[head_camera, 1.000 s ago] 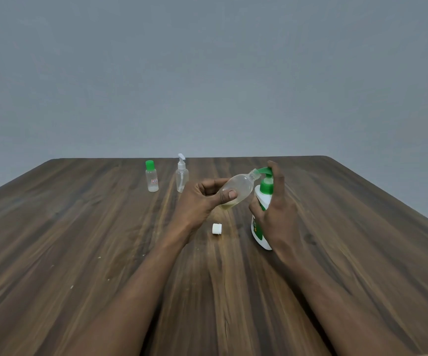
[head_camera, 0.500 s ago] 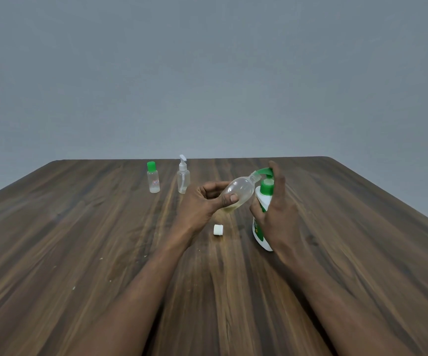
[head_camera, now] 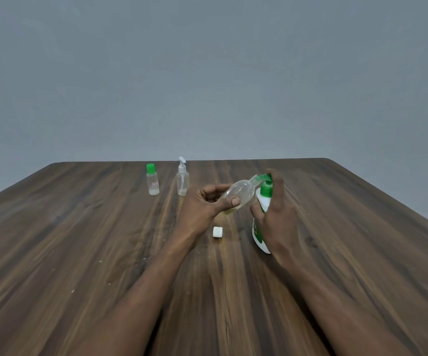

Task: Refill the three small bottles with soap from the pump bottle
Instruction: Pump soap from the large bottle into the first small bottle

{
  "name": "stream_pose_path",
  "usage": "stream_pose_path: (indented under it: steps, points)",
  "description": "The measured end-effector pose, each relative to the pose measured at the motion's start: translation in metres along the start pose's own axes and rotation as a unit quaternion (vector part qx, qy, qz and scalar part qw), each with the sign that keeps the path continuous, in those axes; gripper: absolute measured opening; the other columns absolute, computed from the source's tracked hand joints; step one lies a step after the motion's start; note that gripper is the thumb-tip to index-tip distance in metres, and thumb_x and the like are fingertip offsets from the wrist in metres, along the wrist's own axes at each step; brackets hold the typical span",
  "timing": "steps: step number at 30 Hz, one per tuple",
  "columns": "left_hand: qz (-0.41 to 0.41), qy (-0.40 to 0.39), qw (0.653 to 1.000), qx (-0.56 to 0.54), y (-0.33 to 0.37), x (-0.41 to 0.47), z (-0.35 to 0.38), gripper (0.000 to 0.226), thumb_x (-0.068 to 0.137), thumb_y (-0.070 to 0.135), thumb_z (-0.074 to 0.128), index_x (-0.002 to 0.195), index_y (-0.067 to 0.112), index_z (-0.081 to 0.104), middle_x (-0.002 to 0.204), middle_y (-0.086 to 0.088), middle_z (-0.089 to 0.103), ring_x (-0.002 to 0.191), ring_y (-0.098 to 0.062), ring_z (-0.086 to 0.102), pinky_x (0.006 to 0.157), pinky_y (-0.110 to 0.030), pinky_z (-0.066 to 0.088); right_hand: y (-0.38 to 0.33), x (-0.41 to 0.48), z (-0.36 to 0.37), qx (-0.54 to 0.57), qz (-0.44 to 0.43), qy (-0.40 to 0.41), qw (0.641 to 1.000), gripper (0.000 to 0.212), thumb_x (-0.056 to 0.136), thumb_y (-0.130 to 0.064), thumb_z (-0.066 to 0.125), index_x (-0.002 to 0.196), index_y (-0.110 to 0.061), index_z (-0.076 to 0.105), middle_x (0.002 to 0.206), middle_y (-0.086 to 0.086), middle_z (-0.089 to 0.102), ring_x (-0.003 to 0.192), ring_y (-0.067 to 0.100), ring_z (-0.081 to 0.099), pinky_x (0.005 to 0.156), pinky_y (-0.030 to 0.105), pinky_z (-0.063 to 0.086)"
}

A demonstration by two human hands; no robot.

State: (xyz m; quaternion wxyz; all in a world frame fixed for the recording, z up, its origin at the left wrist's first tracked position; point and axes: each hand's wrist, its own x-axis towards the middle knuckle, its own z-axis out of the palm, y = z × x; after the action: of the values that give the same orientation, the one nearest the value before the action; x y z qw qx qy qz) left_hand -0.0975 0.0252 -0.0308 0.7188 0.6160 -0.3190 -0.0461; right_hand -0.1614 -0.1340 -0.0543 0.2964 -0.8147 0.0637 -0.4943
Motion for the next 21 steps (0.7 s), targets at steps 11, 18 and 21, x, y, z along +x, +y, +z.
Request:
stream_pose_path:
  steps: [11,18,21]
  points:
    - [0.022,0.044,0.998,-0.035,-0.001,0.004,-0.007,0.03,0.078,0.009,0.083,0.107,0.017,0.079,0.103,-0.002,0.08,0.099,-0.017,0.076,0.079,-0.023,0.06,-0.01,0.0,0.026,0.022,0.023,-0.019,0.999,0.077,0.094,-0.04,0.063,0.153,-0.039,0.013,0.117,0.003,0.065,0.077,0.016,0.063,0.064,0.026,0.041]
    - [0.024,0.049,0.998,-0.022,-0.006,0.006,-0.012,0.039,0.067,0.029,0.089,0.105,0.024,0.08,0.104,-0.002,0.08,0.1,-0.019,0.076,0.08,-0.028,0.061,-0.002,0.0,0.032,0.018,0.03,-0.016,0.999,0.078,0.092,-0.045,0.063,0.151,-0.047,0.012,0.095,-0.002,0.065,0.069,0.018,0.061,0.06,0.028,0.043]
    - [0.018,0.056,0.998,-0.002,-0.009,0.006,-0.015,0.044,0.063,0.039,0.089,0.105,0.027,0.08,0.103,0.0,0.08,0.098,-0.019,0.076,0.081,-0.035,0.062,0.003,0.001,0.034,0.014,0.029,-0.01,0.999,0.071,0.092,-0.046,0.063,0.148,-0.045,0.02,0.089,-0.003,0.065,0.062,0.009,0.051,0.053,0.023,0.039]
